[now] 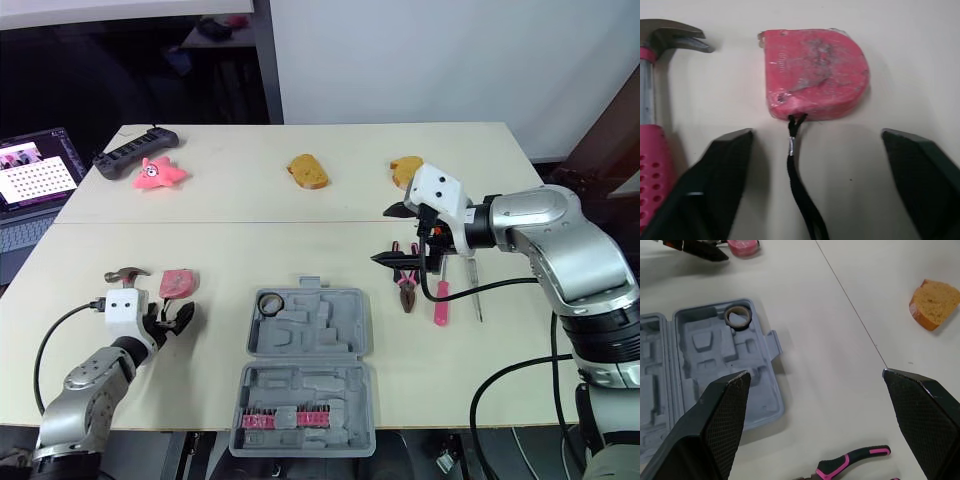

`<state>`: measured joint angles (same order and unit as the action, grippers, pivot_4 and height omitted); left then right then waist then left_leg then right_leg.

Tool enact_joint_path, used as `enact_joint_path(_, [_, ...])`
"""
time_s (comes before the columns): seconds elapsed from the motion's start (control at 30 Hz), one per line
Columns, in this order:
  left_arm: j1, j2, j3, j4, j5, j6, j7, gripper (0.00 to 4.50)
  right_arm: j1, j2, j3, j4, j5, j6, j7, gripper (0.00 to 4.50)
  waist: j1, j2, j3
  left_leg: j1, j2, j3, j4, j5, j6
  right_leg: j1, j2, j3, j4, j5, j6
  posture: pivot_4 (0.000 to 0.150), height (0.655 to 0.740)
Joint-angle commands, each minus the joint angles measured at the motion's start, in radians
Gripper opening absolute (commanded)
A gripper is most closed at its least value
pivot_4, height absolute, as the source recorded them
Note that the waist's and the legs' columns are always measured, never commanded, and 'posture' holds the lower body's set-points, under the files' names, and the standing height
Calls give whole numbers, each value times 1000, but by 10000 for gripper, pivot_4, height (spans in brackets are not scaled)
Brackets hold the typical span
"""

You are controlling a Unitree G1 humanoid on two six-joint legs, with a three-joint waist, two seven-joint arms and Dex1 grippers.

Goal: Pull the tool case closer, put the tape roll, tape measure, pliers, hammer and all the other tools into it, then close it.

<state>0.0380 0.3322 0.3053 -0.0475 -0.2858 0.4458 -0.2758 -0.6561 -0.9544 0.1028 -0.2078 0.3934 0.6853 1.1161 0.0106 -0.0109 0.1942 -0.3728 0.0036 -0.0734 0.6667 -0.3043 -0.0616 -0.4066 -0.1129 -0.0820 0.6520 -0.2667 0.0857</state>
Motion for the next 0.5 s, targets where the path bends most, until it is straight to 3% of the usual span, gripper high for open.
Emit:
enact_joint_path(0.03, [-25, -17, -14, 55, -7, -1, -6, 21127, -27, -3, -12, -11, -11, -21, 7, 45000, 4, 0, 0, 0, 0, 0, 0, 0, 0, 0, 0, 0, 0, 0, 0, 1500, 7400])
enact_joint_path(0.17, [-45, -33, -29, 70, 0, -1, -4, 1231, -22, -7, -17, -19, -15, -19, 10, 45000, 6, 1, 0, 0, -1, 0, 0, 0, 0, 1, -1, 0, 0, 1, 1, 1500, 7400])
enact_joint_path(0.5, [33, -56, -112, -53, -12, 36, -57, 502, 5, -8, -34, -50, -8, -5, -1, 45000, 2, 1, -1, 0, -2, 0, 0, 0, 0, 1, -2, 0, -1, 1, 2, 1500, 7400])
